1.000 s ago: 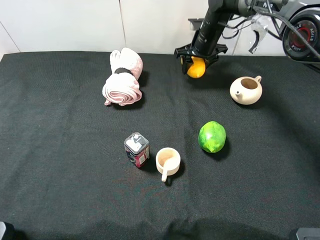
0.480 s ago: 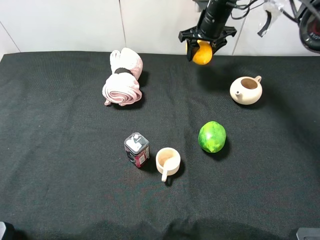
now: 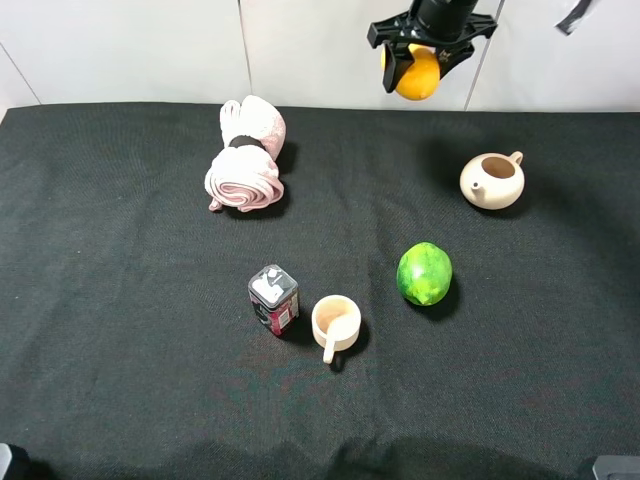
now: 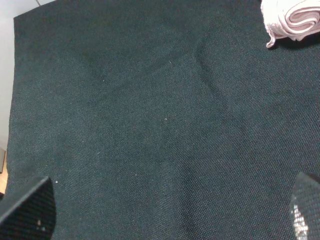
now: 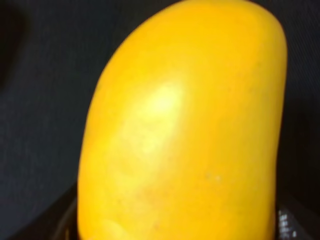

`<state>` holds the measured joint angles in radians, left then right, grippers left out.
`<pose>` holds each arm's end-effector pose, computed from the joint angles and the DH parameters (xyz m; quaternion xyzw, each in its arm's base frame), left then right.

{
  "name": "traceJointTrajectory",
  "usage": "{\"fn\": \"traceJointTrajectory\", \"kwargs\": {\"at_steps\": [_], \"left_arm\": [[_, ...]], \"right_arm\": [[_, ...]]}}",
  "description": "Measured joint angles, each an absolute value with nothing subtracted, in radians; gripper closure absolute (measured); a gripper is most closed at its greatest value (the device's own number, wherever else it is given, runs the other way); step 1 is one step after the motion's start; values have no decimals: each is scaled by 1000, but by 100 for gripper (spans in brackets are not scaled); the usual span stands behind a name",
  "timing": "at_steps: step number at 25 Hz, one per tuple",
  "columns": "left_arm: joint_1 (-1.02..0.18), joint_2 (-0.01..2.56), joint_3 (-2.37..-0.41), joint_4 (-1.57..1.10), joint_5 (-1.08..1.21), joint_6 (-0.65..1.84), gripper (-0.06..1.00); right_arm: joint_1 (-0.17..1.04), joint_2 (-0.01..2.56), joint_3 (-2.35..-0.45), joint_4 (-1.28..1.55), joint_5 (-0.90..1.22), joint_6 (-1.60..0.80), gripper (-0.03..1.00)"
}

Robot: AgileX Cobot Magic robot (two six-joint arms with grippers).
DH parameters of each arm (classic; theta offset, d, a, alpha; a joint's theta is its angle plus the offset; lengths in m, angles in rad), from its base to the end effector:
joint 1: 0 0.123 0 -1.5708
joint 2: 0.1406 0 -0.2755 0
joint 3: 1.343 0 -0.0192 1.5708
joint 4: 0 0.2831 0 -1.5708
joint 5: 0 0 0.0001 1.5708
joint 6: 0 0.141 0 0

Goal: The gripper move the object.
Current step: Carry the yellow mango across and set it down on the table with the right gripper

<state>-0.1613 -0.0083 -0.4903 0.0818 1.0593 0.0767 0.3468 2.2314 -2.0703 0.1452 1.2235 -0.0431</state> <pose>0.0780 -0.0025 0.2678 0.0997 0.8467 0.0188 0.5224 0.4822 0.1947 0.1786 -0.1765 0.9723 0.0907 0.1236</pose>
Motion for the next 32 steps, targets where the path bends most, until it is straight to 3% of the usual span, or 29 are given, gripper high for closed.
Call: {"fn": "traceJointTrajectory", "kwargs": {"at_steps": [32], "left_arm": [[-161,-8,-490,82,1059,77,-5]], "right_arm": [[349,1612,-1381,145,1224,56,51]]}}
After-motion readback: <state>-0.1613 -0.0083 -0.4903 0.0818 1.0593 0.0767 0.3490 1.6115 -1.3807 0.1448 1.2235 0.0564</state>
